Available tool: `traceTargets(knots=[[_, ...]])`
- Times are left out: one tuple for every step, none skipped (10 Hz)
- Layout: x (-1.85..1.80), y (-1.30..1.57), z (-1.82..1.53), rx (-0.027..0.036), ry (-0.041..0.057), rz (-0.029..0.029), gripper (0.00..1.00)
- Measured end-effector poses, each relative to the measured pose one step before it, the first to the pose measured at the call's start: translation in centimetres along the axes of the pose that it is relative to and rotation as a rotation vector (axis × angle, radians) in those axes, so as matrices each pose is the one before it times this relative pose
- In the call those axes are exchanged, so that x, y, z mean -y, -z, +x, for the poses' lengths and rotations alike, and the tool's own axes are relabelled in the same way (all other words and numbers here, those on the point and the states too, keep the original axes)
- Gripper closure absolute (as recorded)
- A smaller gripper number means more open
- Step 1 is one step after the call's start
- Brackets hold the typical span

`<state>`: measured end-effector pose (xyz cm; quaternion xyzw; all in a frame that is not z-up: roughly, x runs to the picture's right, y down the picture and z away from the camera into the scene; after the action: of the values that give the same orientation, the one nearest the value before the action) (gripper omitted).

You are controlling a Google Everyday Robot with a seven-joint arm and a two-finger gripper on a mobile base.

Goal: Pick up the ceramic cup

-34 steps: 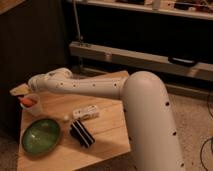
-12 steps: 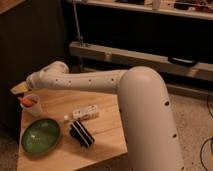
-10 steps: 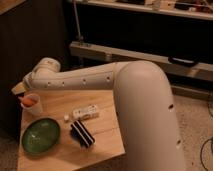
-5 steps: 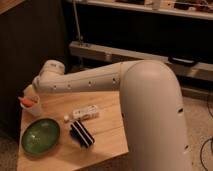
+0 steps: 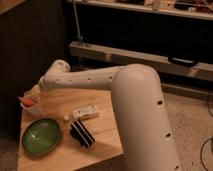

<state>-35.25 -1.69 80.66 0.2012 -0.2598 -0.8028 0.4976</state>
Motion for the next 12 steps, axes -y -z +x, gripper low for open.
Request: traceTargets(knots=[[-0.965,-0.488,0.068,0.01265,-0.00885,0.00008,0.2],[-0.639,-0.622,-0.305,0.01504,-0.01061,0.00682,0.2],[0.069,-0.766,-0.384,0.01885,-0.0063,0.01201,0.2],[0.044,-0.906,-0.501,0.02203,-0.00244,0.01006,0.2],[-0.064,-0.633,-0.25,0.01692,-0.00457,0.01006,0.2],[-0.02,-0.827,-0.308,0.01722,-0.00251,0.01147,0.2],[0.592,-0.893,-0.015,0.0179,0.0051,0.01486,0.2],[0.511,-0.808,0.048,0.01686,0.00573,0.0112,0.2],[0.245,-0.622,0.087,0.01358,0.00407,0.00562,0.2],[0.476,-0.816,0.088,0.02007,0.0081,0.00852,0.2],[0.407,-0.934,-0.002,0.0244,0.00628,0.00694,0.2],[0.168,-0.537,-0.216,0.01647,0.00031,0.0039,0.22]])
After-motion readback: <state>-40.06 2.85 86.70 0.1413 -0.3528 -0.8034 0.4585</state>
